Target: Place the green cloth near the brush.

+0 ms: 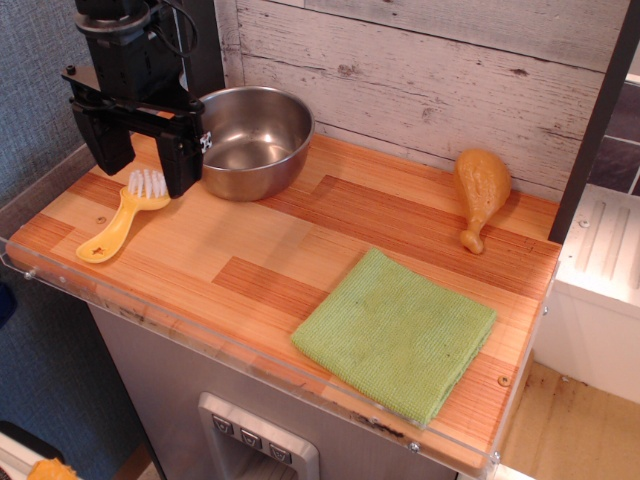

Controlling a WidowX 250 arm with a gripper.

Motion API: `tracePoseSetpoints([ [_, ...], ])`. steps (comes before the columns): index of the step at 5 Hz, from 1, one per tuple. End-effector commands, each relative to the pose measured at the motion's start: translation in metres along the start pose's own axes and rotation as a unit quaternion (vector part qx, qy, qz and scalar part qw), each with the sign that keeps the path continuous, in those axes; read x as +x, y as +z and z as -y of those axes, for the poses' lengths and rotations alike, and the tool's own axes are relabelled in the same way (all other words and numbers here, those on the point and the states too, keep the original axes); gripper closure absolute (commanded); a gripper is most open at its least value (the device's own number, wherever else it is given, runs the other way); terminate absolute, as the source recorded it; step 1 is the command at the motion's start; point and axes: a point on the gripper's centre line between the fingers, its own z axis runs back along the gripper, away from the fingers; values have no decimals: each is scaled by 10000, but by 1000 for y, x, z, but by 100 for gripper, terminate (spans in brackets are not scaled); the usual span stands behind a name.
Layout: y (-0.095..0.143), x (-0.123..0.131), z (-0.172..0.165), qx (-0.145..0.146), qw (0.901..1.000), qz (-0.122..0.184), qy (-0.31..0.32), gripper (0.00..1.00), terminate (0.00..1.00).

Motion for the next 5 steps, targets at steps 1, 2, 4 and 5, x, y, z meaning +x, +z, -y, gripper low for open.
tracePoseSetpoints([
  [1,0,0,0,0,10000,0,0,0,0],
  [2,-8,8,48,-23,9994,24,-335,0,0],
  [4,-22,14,134,-131,9969,271,-725,0,0],
  [5,-40,16,160,-207,9952,305,-902,0,0],
])
